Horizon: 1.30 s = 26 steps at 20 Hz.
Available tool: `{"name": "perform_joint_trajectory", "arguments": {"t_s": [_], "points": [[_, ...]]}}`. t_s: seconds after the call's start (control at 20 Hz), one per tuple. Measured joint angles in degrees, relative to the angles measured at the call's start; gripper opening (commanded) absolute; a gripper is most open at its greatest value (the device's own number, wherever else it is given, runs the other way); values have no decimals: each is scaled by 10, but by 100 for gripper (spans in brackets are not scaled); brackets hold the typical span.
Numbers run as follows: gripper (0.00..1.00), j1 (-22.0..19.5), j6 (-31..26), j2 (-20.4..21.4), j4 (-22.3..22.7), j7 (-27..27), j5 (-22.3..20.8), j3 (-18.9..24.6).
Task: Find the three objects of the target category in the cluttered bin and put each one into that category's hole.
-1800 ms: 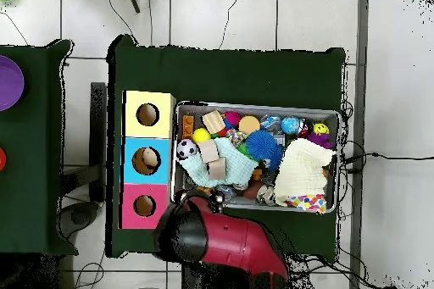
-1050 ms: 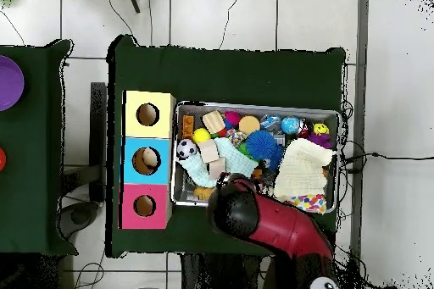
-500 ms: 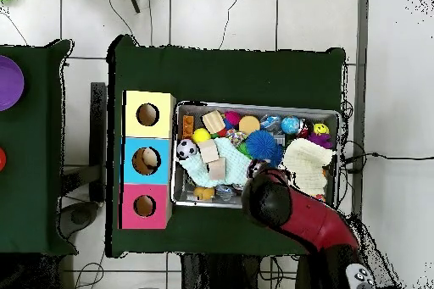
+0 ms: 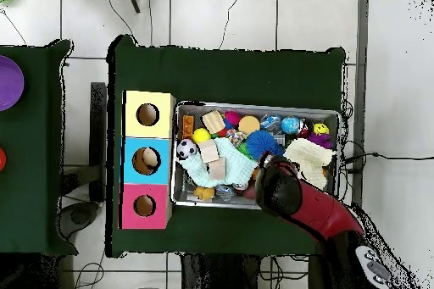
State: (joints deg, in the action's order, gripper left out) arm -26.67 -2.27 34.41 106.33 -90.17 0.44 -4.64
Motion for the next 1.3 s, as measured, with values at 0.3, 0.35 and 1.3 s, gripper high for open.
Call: {"name": "perform_joint_trajectory", "arguments": {"t_s": [0.3, 0.35, 1.3], "points": [[100, -3, 0, -13, -7, 0, 0, 4], [100, 1, -1, -10, -7, 0, 0, 2], [100, 31, -58, 47, -2, 0, -4, 18]]}}
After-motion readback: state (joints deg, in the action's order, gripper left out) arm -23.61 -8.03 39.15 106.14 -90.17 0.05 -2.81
